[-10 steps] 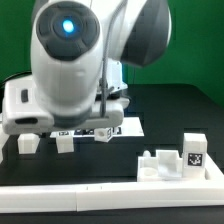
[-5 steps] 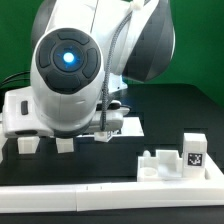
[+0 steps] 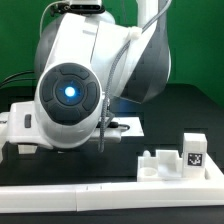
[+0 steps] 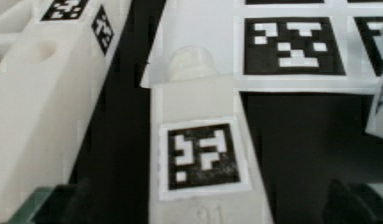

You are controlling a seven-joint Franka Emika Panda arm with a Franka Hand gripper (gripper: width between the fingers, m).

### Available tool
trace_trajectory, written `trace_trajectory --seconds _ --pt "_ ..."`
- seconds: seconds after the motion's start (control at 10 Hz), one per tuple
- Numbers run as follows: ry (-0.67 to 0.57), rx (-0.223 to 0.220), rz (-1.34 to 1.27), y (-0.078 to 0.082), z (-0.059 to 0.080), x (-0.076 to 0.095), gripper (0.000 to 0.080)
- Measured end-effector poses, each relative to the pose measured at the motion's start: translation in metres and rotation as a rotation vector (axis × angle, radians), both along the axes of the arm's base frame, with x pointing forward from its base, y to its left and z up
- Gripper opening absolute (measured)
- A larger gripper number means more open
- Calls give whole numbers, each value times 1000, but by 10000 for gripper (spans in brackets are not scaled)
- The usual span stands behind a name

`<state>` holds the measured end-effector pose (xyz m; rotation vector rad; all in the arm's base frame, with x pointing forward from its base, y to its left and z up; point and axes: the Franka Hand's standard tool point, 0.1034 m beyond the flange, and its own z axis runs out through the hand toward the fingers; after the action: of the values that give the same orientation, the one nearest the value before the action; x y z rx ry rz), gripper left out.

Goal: Assemble chair

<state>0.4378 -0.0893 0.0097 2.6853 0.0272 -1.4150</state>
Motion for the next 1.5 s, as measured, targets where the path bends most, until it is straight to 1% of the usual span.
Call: trace_trajectory --seconds 0.2,0.3,0.4,0.5,0.6,0.7,0.8,0.9,1.0,1.2,1.3,1.4,1.5 --pt "0 0 -3 -1 0 0 382" --pt "0 0 -4 -2 0 0 283" --pt "-4 0 -3 -2 0 0 283" --pt "-29 2 1 -1 2 5 284" --pt "-19 9 0 4 17 9 284" --pt "-44 21 -1 9 34 21 284" --pt "-145 38 9 12 52 38 284" --pt "-238 64 31 14 68 44 284" --pt "-322 84 50 13 68 42 284" --pt "-418 88 58 11 67 44 284" --pt "-485 76 27 18 69 50 284" --pt "-537 89 -35 45 84 57 284" --pt "-603 120 -85 70 103 73 284"
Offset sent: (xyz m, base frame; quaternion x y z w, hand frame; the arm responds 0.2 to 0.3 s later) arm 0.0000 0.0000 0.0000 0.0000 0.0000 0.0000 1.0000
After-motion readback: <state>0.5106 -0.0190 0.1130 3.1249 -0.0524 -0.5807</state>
